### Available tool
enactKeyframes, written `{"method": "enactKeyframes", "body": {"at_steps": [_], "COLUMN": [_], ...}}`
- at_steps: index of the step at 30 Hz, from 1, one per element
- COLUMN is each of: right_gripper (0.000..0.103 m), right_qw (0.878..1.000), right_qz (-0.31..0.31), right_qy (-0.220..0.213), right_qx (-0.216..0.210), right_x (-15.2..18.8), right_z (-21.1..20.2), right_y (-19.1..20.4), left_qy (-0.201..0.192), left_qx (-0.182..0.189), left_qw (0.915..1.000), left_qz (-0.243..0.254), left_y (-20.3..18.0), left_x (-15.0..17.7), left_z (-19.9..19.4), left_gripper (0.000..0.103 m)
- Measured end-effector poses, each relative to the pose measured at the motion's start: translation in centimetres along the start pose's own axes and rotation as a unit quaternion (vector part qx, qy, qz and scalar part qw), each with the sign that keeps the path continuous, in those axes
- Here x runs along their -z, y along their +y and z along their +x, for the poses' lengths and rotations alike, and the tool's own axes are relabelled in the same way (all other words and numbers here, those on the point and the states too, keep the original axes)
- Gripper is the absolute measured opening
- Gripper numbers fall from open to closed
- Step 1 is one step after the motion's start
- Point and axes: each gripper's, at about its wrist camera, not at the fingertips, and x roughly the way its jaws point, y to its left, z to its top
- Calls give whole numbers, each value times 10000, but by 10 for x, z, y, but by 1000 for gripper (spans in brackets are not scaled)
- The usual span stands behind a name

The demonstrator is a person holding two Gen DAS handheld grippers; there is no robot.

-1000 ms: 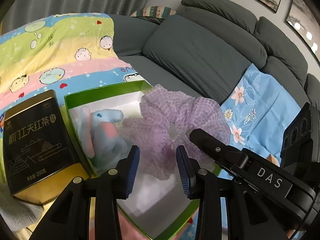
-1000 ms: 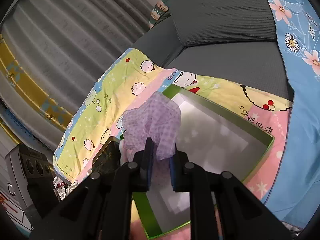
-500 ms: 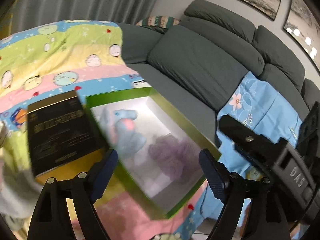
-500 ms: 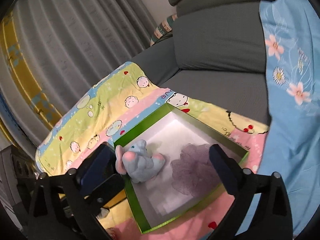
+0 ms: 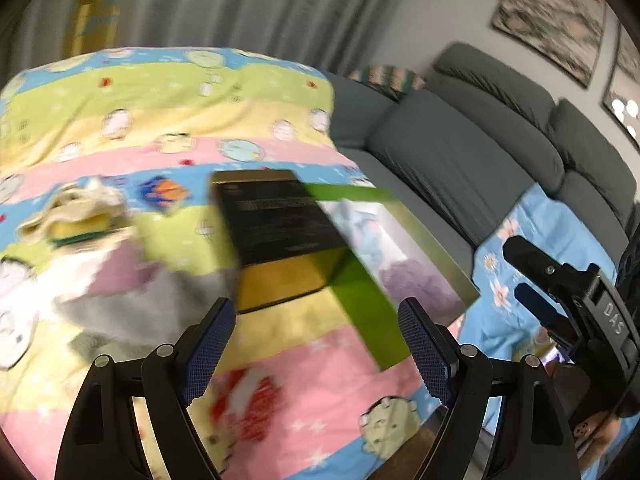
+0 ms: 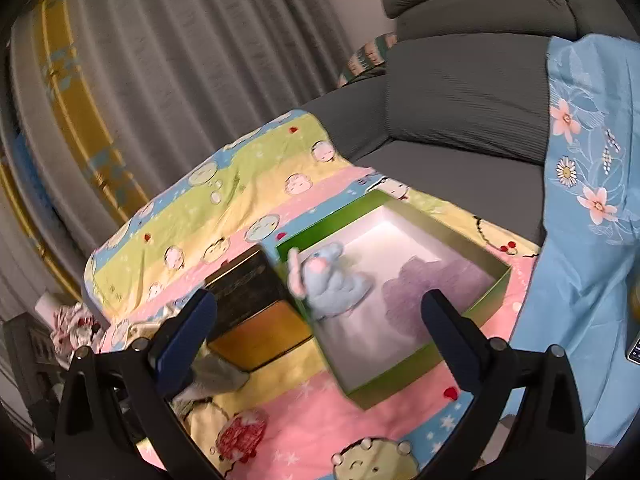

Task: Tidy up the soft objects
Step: 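Move the right tool back toward the cream fuzzy towel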

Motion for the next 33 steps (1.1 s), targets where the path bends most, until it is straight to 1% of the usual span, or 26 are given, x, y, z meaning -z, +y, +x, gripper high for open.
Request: {"method": "enactKeyframes", "body": {"at_steps": [2,7,10,14,17,20,21,23,26,28,33], "right_gripper": [102,102,102,102,102,102,102,102,102,102,102], "right_qw": [9999,9986,9971,9939,9908,9827,9782,9716,9580,9507,9414], "right_qz": [-89,-381,-520,-689,-673,-663,-682,-721,-777,-964,-1679], "right_qy": [64,255,364,579,816,1224,1401,1608,1973,2204,2520], "right_qx": [-69,-270,-410,-635,-849,-1223,-1373,-1582,-1928,-1958,-1484], "right_x": [5,17,23,31,39,48,51,53,51,51,60], "right_z": [0,0,2,7,18,37,48,62,94,117,177], "right_y": [9,38,56,77,95,120,133,153,192,218,280], "left_qy": [-48,-312,-369,-406,-350,-285,-299,-296,-267,-260,-214], "left_qx": [-166,-811,-997,-1265,-1615,-1764,-1793,-1803,-1849,-1865,-1907], "left_qw": [9998,9956,9927,9869,9792,9756,9744,9729,9701,9686,9640], "left_qz": [-88,-342,-570,-912,-1175,-1276,-1326,-1417,-1549,-1623,-1841], "left_y": [14,54,78,111,134,154,159,169,184,193,214], "left_x": [5,21,34,47,57,63,66,70,73,75,77], "left_z": [-15,-53,-70,-87,-93,-99,-101,-105,-107,-109,-107], "left_gripper": [84,84,84,84,84,84,84,84,84,84,84]}}
